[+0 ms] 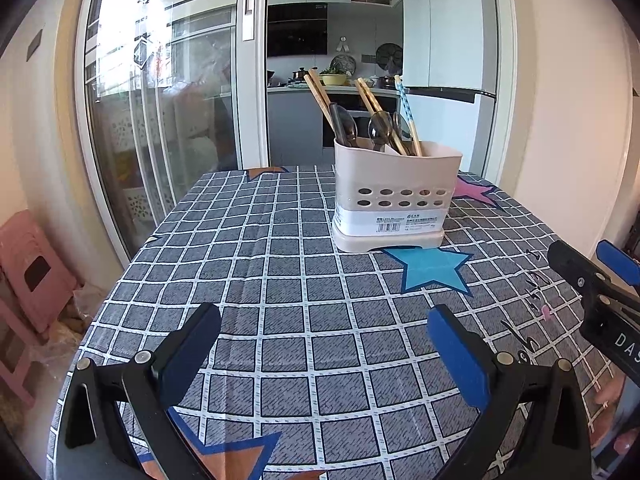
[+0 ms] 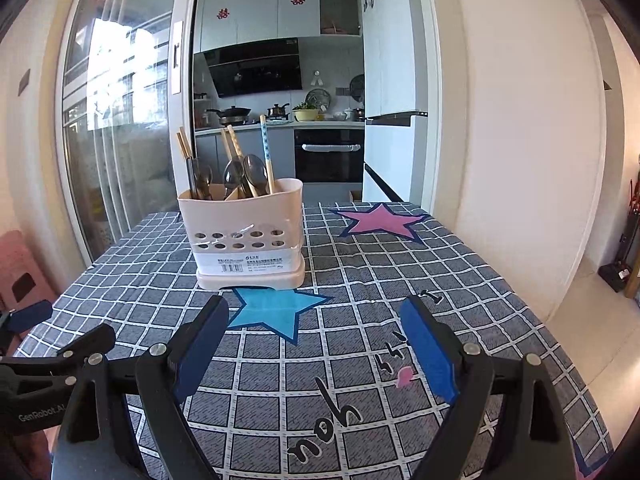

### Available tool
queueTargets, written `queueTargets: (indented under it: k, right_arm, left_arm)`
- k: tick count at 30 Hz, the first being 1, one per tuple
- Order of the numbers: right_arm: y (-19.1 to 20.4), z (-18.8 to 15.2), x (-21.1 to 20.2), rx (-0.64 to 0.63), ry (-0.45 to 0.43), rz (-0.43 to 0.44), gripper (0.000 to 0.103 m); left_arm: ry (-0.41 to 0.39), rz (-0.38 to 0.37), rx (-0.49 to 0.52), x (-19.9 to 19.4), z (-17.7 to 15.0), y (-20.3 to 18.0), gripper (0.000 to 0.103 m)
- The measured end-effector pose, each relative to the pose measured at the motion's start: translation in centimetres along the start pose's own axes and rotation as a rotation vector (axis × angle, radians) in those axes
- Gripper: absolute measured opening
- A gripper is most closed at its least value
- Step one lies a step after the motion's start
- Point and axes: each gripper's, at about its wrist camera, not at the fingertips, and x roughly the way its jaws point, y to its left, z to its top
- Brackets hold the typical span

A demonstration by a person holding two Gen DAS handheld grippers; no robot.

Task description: Organize utensils

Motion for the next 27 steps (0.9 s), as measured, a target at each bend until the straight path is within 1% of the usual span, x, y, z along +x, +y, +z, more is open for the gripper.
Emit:
queueTargets:
  k: [27]
  right_arm:
    - [0.02, 0.22, -0.21, 0.001, -0.003, 0.005, 0.090]
  left_arm:
    - [0.016, -0.005, -0.011, 0.00, 0.03, -0.02, 0.103]
